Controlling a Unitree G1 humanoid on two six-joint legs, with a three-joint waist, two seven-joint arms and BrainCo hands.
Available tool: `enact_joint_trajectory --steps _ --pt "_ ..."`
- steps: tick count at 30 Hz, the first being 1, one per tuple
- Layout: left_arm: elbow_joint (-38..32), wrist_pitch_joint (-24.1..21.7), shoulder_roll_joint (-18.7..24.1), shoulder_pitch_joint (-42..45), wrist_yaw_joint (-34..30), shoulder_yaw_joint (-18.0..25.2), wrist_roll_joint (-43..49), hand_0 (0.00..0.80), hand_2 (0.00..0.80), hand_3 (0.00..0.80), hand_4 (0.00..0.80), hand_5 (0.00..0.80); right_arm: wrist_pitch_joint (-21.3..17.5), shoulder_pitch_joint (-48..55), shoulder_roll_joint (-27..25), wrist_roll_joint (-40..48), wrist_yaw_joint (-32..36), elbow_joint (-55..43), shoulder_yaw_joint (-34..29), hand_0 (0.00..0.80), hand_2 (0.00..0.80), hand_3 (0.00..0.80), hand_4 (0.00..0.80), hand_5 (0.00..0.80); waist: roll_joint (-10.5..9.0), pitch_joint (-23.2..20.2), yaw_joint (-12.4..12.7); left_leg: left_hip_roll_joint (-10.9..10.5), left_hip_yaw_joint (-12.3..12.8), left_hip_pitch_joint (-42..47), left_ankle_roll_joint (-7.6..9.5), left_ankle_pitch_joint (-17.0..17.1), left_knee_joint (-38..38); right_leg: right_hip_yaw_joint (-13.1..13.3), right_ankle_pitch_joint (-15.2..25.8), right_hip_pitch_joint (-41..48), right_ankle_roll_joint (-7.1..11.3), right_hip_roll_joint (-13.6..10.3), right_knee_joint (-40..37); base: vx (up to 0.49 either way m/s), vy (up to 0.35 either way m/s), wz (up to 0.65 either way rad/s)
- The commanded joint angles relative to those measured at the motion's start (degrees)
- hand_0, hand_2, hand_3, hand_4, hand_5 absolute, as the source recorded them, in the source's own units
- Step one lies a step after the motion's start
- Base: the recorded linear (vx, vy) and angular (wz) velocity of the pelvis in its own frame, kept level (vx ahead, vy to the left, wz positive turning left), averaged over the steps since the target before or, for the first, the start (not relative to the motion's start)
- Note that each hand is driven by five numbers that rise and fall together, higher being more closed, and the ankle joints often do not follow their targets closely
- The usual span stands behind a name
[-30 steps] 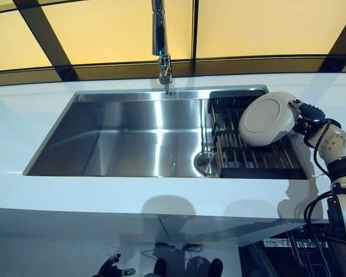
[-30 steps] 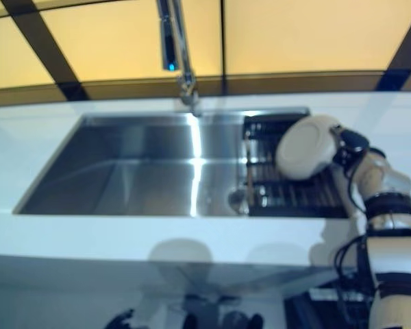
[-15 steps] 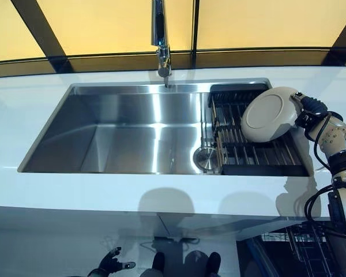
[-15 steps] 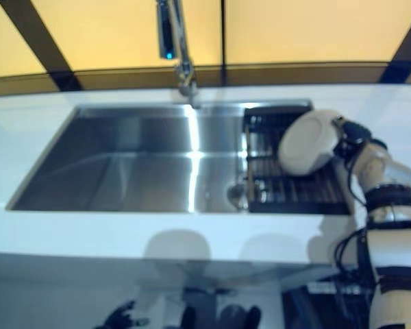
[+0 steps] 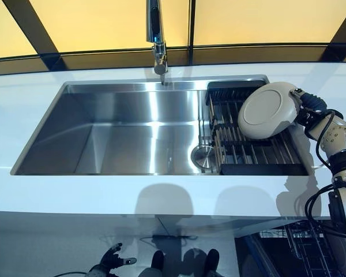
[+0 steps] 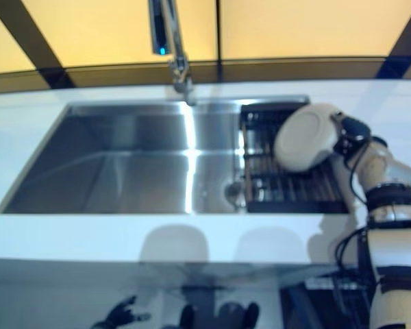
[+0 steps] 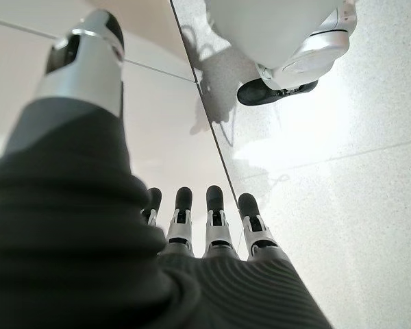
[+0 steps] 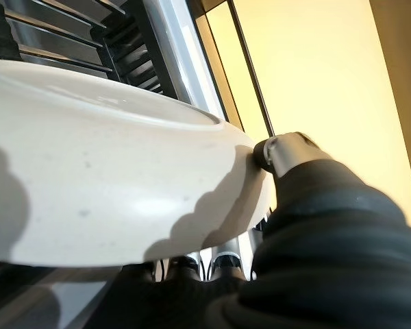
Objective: Take plates into dishwasher
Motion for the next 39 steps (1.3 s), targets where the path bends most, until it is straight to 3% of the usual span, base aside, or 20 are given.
enact_joint_trajectory --steps 1,13,24,39 --pt "-1.13 0.46 2.41 0.34 1.26 -1.16 -1.65 0.0 0.0 0.0 0.0 0.0 -1.75 1.59 -3.47 4.13 1.84 -6.13 3.74 0.8 0.8 0.8 0.8 0.8 -0.89 -1.73 -0.11 -0.51 -0.95 -2.86 2.13 8.0 -4.57 2.08 -6.98 4.46 1.61 -0.93 7.15 -0.049 0.049 -0.08" --pt "-0.07 1.31 2.41 1.43 1.65 -0.03 -1.33 0.0 0.0 0.0 0.0 0.0 -3.62 4.62 -5.37 5.83 4.51 -12.18 2.61 0.8 0.8 0.8 0.8 0.8 -3.11 -4.15 -1.97 -1.1 1.32 -0.59 2.77 7.51 -7.8 4.84 -4.36 5.1 3.24 -1.04 2.82 -0.032 0.062 -0.08" --pt "2.28 2.21 1.93 3.27 1.61 1.92 -0.89 0.0 0.0 0.0 0.0 0.0 -4.36 11.71 -6.52 5.39 7.04 -21.9 1.0 0.8 0.8 0.8 0.8 0.8 -5.58 -8.88 -5.09 -2.01 5.13 2.74 3.9 5.28 -9.03 8.1 -1.26 6.25 4.65 -1.14 -1.8 0.005 0.088 -0.2" --pt "5.49 2.42 0.93 4.4 1.17 3.92 1.6 0.0 0.0 0.0 0.0 0.0 -5.0 21.51 -9.18 5.39 7.59 -32.25 -3.98 0.8 0.8 0.8 0.8 0.8 -7.34 -13.07 -8.53 -2.4 8.15 5.48 5.32 3.13 -9.49 10.99 -0.2 6.37 5.98 -2.07 -2.05 0.005 0.061 -0.14"
